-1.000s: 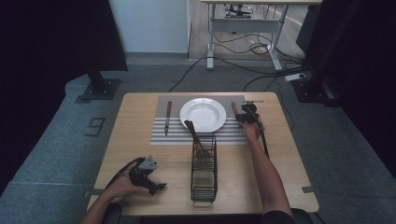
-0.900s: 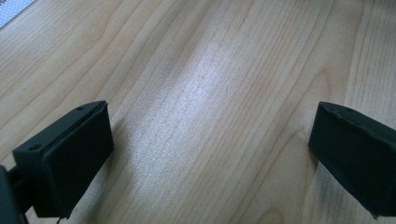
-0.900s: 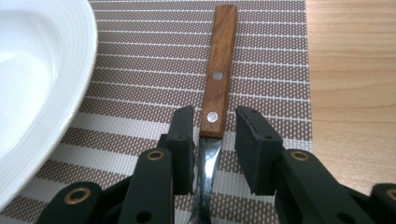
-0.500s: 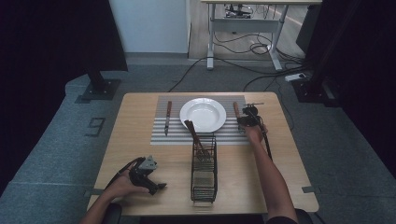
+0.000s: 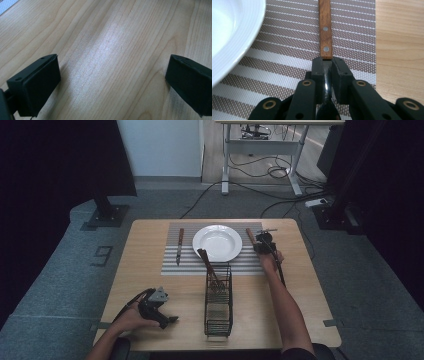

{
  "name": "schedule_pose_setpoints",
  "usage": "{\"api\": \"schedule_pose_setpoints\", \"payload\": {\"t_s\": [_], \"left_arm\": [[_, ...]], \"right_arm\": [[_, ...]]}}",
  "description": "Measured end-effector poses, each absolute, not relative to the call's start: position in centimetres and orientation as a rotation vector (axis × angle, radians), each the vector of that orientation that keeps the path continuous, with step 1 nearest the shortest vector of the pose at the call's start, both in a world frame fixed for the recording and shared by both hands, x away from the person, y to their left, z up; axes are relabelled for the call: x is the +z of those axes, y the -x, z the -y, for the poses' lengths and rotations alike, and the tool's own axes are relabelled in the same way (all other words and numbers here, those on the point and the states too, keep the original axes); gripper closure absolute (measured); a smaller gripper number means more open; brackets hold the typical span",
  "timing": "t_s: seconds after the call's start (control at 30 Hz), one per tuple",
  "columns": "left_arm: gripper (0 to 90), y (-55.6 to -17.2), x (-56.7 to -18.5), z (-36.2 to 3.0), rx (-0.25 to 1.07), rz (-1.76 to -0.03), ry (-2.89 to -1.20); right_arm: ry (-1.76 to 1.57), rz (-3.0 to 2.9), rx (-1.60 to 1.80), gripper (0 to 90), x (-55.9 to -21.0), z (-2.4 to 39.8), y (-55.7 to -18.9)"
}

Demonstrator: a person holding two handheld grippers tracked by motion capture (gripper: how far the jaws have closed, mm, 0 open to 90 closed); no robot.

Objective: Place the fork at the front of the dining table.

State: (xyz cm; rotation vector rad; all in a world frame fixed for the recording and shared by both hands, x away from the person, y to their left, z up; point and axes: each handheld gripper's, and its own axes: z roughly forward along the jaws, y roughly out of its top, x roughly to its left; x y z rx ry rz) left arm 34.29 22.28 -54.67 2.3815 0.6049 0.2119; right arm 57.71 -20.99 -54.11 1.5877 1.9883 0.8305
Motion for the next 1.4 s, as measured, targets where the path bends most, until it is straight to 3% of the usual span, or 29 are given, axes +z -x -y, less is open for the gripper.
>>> {"api": "schedule_pose_setpoints", "payload": {"t_s": [0.13, 0.23, 0.73, 1.4], "left_arm": [[0.0, -34.3, -54.7, -22.3, 0.211, -0.604, -2.381], [0.0, -34.3, -54.7, -22.3, 0.211, -0.604, -2.381], [0.0, -34.3, -54.6, -22.2, 0.211, -0.607, -2.387], [0.0, -34.3, -54.6, -22.2, 0.212, -0.608, -2.386]], "right_arm": [[-1.598, -1.987, 0.824, 79.6, -54.1, 20.9, -58.1], [-1.609, -1.987, 0.842, 69.7, -54.1, 20.9, -58.0], [-1.617, -2.041, 0.911, 58.2, -53.3, 21.8, -55.2], [-1.689, -2.088, 0.92, 55.5, -53.5, 23.1, -54.0]]}}
